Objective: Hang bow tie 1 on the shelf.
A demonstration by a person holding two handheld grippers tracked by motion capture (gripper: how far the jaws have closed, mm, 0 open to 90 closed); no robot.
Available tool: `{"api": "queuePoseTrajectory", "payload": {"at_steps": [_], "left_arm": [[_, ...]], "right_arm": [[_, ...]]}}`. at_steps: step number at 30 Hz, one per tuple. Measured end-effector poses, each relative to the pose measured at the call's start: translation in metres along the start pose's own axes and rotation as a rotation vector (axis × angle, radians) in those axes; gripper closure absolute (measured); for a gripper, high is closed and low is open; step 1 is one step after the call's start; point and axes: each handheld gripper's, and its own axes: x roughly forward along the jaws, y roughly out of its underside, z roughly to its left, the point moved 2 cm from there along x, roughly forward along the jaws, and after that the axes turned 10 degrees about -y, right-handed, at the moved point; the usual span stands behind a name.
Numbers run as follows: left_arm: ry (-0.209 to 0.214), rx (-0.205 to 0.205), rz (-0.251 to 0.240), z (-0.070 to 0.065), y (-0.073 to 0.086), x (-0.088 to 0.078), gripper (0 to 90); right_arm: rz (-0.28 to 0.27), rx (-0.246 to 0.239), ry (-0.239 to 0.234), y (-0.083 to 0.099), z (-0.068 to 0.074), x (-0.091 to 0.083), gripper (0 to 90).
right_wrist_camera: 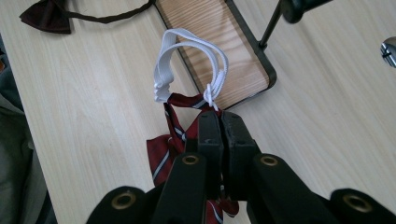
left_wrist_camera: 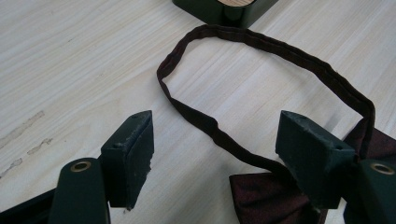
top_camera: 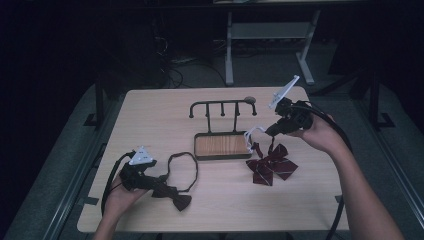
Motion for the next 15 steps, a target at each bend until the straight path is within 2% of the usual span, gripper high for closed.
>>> {"api": "queuePoseTrajectory", "payload": {"at_steps": [15], "left_arm": [[-0.001,-0.011,-0.006,0.001,0.0,-0.001,28.5]], "right_arm": [[-0.019,-0.01,0.017,-0.017,-0.002,-0.012,87.3]]}}
